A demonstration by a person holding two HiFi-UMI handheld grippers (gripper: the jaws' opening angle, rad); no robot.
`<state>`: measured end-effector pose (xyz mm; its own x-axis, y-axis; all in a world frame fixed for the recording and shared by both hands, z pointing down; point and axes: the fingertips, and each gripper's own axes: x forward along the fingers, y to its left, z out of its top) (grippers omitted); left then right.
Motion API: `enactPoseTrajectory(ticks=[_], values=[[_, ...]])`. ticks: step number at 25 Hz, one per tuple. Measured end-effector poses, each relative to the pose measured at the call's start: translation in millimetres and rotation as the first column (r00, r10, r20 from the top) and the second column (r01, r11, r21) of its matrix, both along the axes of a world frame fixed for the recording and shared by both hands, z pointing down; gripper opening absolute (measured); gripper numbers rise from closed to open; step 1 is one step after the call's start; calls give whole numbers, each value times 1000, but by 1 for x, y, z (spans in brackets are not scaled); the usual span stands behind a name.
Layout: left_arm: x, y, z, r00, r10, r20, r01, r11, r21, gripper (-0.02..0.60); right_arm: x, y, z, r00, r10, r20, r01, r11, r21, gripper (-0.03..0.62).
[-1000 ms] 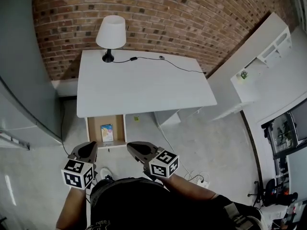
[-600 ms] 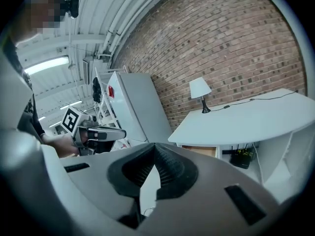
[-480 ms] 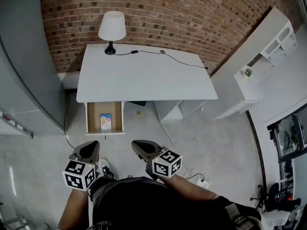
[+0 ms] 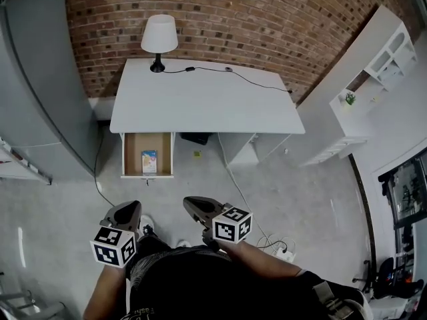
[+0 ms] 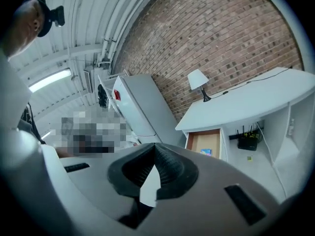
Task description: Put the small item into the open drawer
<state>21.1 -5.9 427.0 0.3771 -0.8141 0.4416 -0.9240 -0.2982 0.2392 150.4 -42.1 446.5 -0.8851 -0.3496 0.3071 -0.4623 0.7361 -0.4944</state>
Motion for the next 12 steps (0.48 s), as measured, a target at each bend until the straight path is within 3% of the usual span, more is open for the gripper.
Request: enactPoseTrajectory(ticks=[12], values=[[6, -3, -10, 1000, -14, 11, 13, 999, 29, 17, 10, 8, -4, 999, -15, -40, 17, 998, 61, 5]])
